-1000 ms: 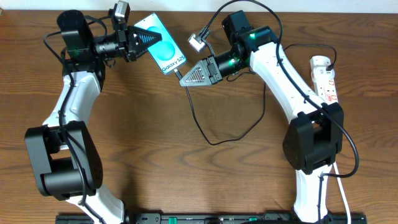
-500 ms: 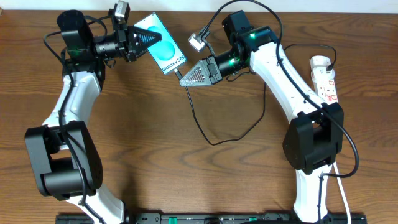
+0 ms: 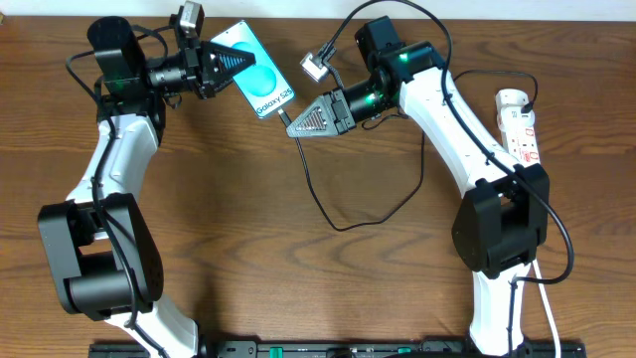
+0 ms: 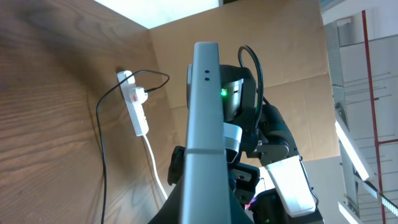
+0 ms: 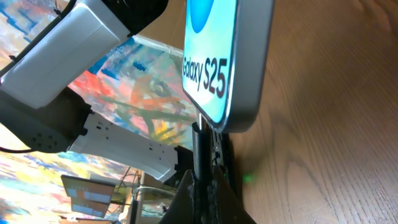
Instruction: Plug charger to phone and switch on socket
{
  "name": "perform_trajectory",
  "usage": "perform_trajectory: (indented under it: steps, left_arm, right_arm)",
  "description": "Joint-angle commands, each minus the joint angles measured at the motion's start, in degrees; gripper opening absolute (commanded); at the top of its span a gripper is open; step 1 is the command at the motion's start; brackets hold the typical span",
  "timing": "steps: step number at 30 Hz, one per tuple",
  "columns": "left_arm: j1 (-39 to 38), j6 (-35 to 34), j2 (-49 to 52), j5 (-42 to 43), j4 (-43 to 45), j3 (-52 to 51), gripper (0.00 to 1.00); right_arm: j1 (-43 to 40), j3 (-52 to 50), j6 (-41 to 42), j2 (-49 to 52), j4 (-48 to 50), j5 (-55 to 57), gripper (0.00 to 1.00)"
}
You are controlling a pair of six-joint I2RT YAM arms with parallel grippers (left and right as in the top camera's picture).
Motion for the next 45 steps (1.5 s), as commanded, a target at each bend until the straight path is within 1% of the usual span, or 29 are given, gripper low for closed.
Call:
perform_trajectory:
  steps: [1,11,25,45]
  left_arm:
    - [0.2,1.3,-0.7,1.6,0.4,0.5,0.07]
    - [0.2,1.4,-0.7,1.6,-1.5,0.5,0.07]
    - [0.1,1.3,-0.7,1.6,-1.4,0.5,0.07]
    - [0.1,2.1,-0.7,1.6,-1.2,0.5,0.07]
  right_arm:
    - [-0.2,0.2,0.2,-0.5,0.2,-2.0,0.01]
    - [-0.2,0.2,0.2,-0.5,0.3,-1.4,0.01]
    - [-0.2,0.2,0.7,-0.5,0.3,0.7,0.01]
    - [-0.1,0.2,0.9,-0.5,0.3,0.3,0.01]
